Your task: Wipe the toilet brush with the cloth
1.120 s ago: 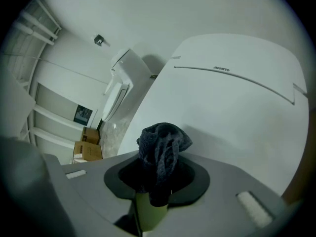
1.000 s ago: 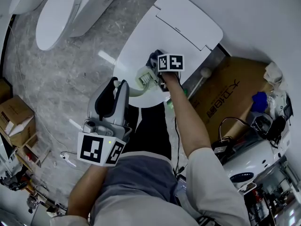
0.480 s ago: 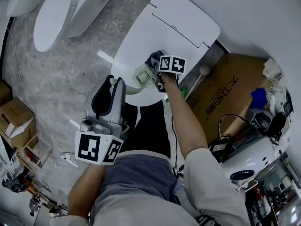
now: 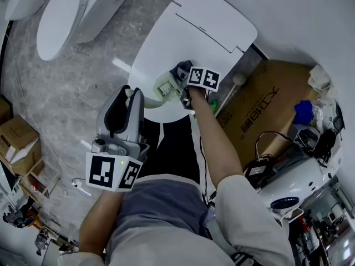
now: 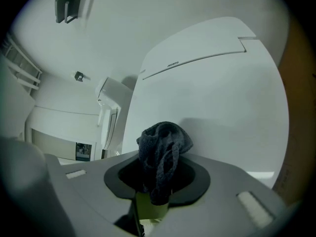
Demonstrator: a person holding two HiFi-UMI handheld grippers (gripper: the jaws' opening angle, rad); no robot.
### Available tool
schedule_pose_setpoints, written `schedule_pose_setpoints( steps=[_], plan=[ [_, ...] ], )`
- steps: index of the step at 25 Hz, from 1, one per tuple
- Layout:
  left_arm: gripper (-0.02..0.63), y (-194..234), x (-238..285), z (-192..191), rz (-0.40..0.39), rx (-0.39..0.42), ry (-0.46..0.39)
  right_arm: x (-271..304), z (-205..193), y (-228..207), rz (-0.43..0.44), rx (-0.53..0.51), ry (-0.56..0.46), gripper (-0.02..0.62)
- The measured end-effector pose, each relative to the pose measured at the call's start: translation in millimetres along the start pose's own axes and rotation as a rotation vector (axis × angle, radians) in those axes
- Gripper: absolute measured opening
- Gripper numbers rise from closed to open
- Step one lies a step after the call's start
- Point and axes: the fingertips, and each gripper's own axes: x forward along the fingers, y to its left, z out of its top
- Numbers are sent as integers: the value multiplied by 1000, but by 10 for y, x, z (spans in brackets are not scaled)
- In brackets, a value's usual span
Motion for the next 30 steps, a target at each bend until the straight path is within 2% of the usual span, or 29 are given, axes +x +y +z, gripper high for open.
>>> schedule_pose_setpoints(
  steps=[15,23,30],
  plan=[
    [0,-14,20,-7,-4,1,-8,-154,-181,-204,-39,28,-50,110],
    [0,-19,17,1,-4,1,-13,-269,-277,-249,-95,-49,-68,110],
    [0,-14,22,1,-2,0,-15,-345,-224,-113,-95,-114,-69,112]
  ],
)
